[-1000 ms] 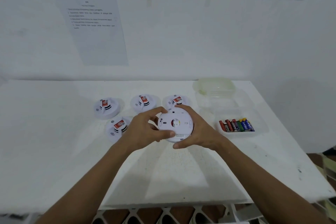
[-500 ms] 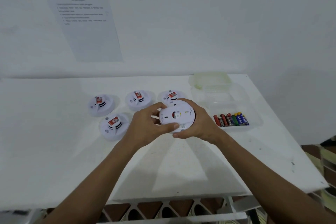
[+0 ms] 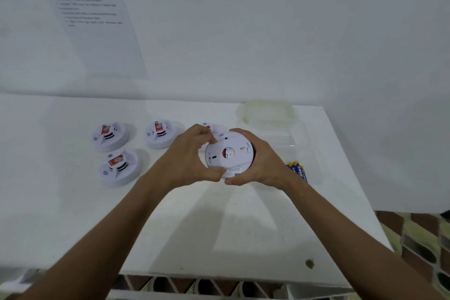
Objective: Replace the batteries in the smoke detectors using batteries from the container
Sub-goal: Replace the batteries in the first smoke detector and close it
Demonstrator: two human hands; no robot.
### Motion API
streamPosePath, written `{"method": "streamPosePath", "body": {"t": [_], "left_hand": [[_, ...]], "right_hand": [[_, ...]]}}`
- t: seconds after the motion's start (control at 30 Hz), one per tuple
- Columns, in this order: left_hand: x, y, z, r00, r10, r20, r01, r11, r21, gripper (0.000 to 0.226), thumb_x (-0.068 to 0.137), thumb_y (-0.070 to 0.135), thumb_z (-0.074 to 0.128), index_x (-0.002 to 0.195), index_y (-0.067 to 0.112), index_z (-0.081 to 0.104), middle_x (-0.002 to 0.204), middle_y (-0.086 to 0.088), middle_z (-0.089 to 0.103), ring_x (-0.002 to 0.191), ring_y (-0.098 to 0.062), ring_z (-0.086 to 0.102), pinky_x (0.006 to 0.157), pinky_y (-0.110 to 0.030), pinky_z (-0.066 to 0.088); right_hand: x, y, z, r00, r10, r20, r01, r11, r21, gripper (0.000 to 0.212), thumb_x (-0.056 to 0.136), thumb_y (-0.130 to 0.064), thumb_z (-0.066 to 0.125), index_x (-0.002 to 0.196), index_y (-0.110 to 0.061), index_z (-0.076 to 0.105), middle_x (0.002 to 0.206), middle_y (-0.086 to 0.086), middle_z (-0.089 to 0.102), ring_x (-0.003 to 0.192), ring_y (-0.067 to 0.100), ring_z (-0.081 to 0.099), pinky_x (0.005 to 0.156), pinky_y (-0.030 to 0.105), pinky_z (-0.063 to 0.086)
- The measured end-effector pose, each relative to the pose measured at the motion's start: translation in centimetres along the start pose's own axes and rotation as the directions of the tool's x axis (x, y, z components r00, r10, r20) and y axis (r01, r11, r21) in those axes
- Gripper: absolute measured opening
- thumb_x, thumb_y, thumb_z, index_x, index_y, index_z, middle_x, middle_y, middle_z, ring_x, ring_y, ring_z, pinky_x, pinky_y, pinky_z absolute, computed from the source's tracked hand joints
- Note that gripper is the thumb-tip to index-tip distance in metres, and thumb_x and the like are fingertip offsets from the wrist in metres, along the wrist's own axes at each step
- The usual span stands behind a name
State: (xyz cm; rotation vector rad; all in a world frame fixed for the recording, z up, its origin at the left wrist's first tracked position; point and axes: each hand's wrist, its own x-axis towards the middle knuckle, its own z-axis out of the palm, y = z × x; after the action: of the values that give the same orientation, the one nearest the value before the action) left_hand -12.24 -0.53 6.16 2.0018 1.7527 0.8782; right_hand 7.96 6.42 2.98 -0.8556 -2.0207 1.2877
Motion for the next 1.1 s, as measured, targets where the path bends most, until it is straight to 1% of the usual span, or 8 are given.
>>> {"method": "streamPosePath", "body": {"t": [0.07,0.17,0.23,0.3,0.47,0.63,0.8,1.1], "left_hand": [[0.6,0.7,1.0,1.0,0.006,-0.019,-0.005,1.0,0.024,0.062,0.047,0.048,0.079,0.1,0.017,0.066,0.11,0.012,0.053,0.096,-0.001,0.052,0.085,-0.029,0.053],[1.4,1.5,2.5,0.999,0.013,-0.045,-0.011,0.999,0.048,0.056,0.048,0.042,0.084,0.095,0.016,0.065,0.107,0.01,0.053,0.093,-0.008,0.056,0.08,-0.034,0.055],[1.8,2.1,3.3,0.998,0.017,-0.055,-0.013,0.998,0.063,0.055,0.049,0.043,0.084,0.092,0.015,0.065,0.104,0.008,0.054,0.091,-0.011,0.057,0.077,-0.036,0.056],[2.2,2.5,3.9,0.999,0.016,-0.033,-0.014,0.998,0.065,0.055,0.053,0.046,0.083,0.095,0.015,0.065,0.105,0.007,0.054,0.093,-0.012,0.057,0.077,-0.033,0.057],[3.0,3.0,4.7,0.996,-0.05,0.068,0.053,0.998,-0.042,0.071,0.065,0.049,0.084,0.126,0.021,0.061,0.121,0.014,0.049,0.097,-0.004,0.061,0.08,-0.017,0.055],[3.6,3.4,5.7,0.997,-0.063,0.038,0.064,0.998,-0.017,0.064,0.06,0.052,0.084,0.114,0.023,0.066,0.115,0.013,0.055,0.1,-0.004,0.058,0.077,-0.013,0.053],[3.8,2.9,6.0,0.999,-0.039,0.011,0.038,0.995,0.087,0.064,0.048,0.06,0.072,0.097,0.02,0.061,0.096,0.014,0.052,0.089,-0.003,0.052,0.077,-0.023,0.056],[3.6,0.4,3.9,0.997,0.052,0.052,-0.061,0.978,0.201,0.074,0.05,0.065,0.067,0.105,0.017,0.058,0.102,0.009,0.052,0.092,-0.013,0.052,0.076,-0.036,0.054]], "right_hand": [[-0.1,0.4,-1.1,1.0,-0.014,0.01,0.014,1.0,-0.009,0.093,0.053,-0.001,0.095,0.134,-0.019,0.053,0.123,-0.012,0.063,0.113,0.009,0.06,0.085,0.024,0.054],[-0.2,1.0,-2.7,0.999,-0.033,0.021,0.034,0.999,-0.015,0.092,0.053,-0.001,0.095,0.132,-0.022,0.055,0.122,-0.01,0.063,0.111,0.012,0.062,0.081,0.038,0.06],[-0.2,1.6,-3.7,0.998,-0.052,0.033,0.053,0.998,-0.018,0.092,0.053,0.0,0.094,0.133,-0.021,0.054,0.123,-0.008,0.063,0.113,0.013,0.061,0.088,0.033,0.057],[-0.2,2.2,-4.8,0.997,-0.043,0.057,0.044,0.999,-0.013,0.091,0.054,0.0,0.094,0.134,-0.022,0.054,0.124,-0.008,0.063,0.115,0.012,0.06,0.09,0.025,0.054],[-0.5,2.9,-7.1,0.997,-0.029,0.068,0.03,0.999,-0.018,0.087,0.058,-0.003,0.094,0.133,-0.026,0.055,0.128,-0.01,0.062,0.119,0.012,0.058,0.094,0.028,0.053],[-0.6,3.2,-7.5,0.997,-0.058,0.046,0.06,0.997,-0.044,0.084,0.058,-0.004,0.094,0.129,-0.027,0.058,0.125,-0.009,0.064,0.117,0.013,0.06,0.094,0.031,0.054],[-0.2,3.5,-6.5,0.997,-0.063,0.034,0.064,0.997,-0.053,0.087,0.052,-0.002,0.094,0.129,-0.021,0.059,0.12,-0.007,0.066,0.112,0.015,0.062,0.089,0.029,0.055],[0.6,3.1,-3.7,0.997,-0.074,-0.005,0.073,0.995,-0.072,0.087,0.058,-0.003,0.093,0.133,-0.022,0.054,0.125,-0.007,0.065,0.116,0.015,0.062,0.097,0.033,0.053]]}}
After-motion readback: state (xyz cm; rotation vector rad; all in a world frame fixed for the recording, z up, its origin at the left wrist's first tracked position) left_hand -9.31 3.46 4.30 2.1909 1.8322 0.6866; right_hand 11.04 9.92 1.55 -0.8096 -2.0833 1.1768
